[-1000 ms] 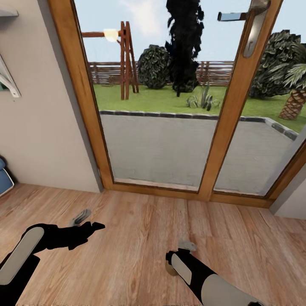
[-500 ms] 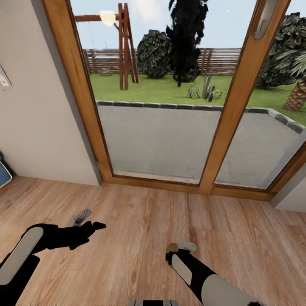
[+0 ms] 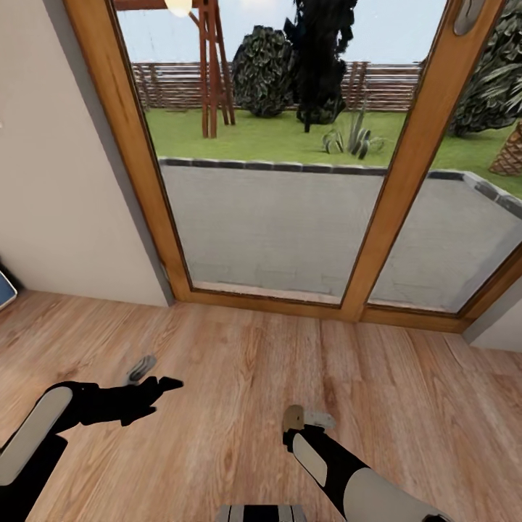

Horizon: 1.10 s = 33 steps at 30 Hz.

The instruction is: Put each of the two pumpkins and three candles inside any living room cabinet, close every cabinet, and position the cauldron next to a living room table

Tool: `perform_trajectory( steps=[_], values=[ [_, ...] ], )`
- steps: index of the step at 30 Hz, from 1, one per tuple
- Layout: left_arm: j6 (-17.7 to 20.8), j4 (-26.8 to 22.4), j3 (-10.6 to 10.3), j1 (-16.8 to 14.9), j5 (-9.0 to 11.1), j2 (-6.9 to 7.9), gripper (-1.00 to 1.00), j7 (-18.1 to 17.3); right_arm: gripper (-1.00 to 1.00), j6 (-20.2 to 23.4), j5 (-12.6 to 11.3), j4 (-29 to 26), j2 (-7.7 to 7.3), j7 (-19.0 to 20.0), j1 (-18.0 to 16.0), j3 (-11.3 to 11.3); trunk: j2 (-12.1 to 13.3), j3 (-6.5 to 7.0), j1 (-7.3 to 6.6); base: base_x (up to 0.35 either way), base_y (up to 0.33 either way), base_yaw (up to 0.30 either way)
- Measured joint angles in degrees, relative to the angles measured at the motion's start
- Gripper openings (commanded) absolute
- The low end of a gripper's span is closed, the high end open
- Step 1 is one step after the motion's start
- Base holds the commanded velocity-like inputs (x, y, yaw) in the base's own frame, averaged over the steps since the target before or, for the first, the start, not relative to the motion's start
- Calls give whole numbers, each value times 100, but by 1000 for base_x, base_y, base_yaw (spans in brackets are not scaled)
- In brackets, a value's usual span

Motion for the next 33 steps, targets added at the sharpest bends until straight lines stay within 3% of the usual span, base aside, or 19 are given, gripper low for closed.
perform_trajectory(
  steps=[3,8,16,33],
  values=[
    [1,0,0,0,190,8,100,-1,100,0,0,0,0,0,0,0,0,0,0,0,0,0],
    [1,0,0,5,261,15,100,-8,100,0,0,0,0,1,0,0,0,0,-1,34,6,0],
    [1,8,13,9,274,137,100,-25,100,0,0,0,0,6,0,0,0,0,-1,137,26,0],
    [1,8,7,9,275,157,100,-27,100,0,0,0,5,9,0,0,0,0,-2,164,1,0]
  ],
)
